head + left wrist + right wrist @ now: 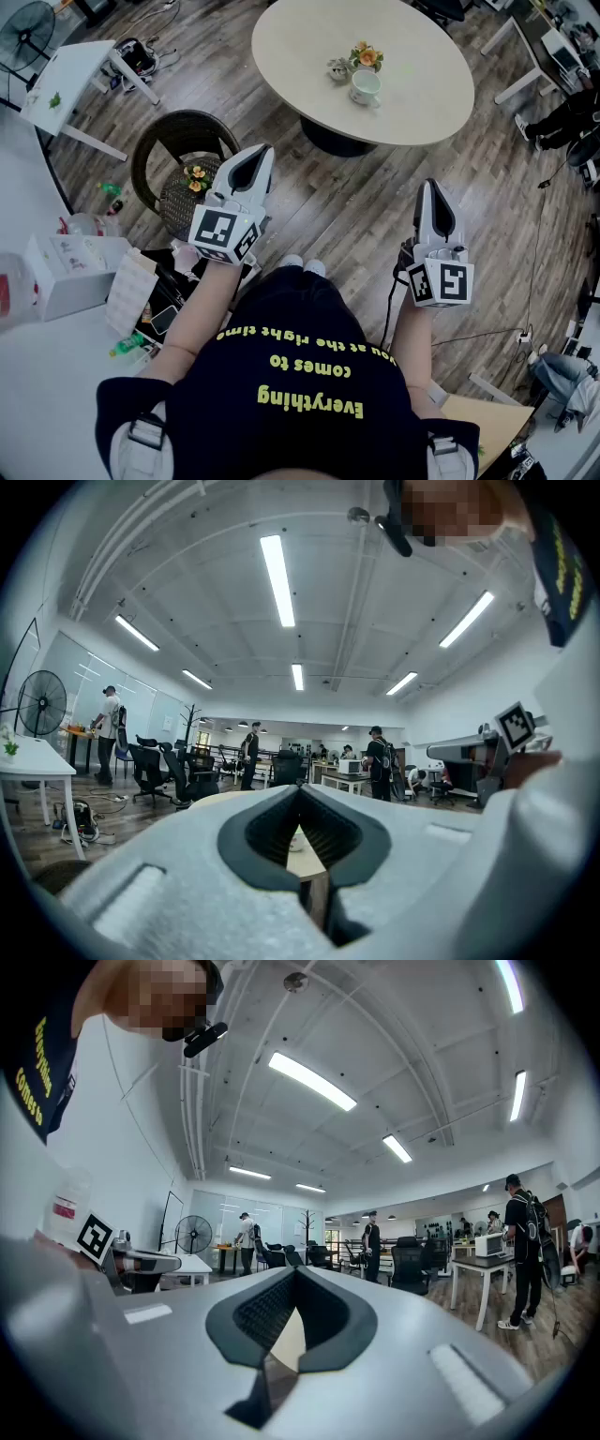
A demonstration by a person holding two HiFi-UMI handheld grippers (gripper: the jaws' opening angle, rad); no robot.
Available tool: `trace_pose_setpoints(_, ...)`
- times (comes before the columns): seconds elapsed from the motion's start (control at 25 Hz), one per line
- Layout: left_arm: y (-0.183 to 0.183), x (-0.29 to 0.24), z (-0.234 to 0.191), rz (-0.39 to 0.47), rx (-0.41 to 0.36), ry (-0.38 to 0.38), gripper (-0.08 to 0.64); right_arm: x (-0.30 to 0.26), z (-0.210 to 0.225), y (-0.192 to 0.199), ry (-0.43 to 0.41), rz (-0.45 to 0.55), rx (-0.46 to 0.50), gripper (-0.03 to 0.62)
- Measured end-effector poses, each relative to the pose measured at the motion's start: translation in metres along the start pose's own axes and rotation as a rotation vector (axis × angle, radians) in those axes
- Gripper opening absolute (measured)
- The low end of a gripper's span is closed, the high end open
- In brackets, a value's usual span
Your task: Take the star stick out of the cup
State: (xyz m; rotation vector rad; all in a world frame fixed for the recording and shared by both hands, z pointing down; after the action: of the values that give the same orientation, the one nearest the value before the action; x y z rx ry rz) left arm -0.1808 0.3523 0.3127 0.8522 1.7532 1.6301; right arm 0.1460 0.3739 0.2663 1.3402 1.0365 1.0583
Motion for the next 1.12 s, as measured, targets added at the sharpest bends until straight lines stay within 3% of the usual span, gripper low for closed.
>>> trace_pose_setpoints(0.44, 0.0, -0.023, 0.009, -0.013, -0.02, -0.023, 0.002, -0.011, 0.021, 0.002, 0.005, -0.022, 0.001, 0.012)
trace_pose_setpoints(0.76, -0.002, -0.045, 0.028, 0.002, -0.01, -0.058, 0.005, -0.023, 0.043, 0.01, -0.017, 0.003, -0.063, 0.019)
trace_pose_setpoints(0.84, -0.002, -0.047, 0.029, -0.001, -0.002, -0.063, 0.025, -0.029, 0.043, 0.013, -0.027, -0.002, -0.08, 0.059)
trace_pose_setpoints(1.0, -0.005, -0.052, 0.023, -0.012, 0.014, -0.087, 0.124, -0.043, 0.044, 0.016, -0.039, -0.016, -0.075, 0.208)
trace_pose_setpoints(1.12, -0.007, -0.061, 0.014, -0.013, 0.008, -0.103, 0.137, -0.057, 0.046, 0.017, -0.046, -0.017, -0.075, 0.244)
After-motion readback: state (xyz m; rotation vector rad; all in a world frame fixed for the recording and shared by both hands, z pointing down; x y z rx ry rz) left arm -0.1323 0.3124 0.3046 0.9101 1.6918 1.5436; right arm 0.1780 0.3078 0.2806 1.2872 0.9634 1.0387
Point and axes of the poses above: the fingertips, and each gripper's own axes: x backward along the fingers, z to its right, y out of its underside, the point moved 8 cm from there along x, backward along the fingers, and after that the axes turned 11 degrees about y, right-handed, at the moved point
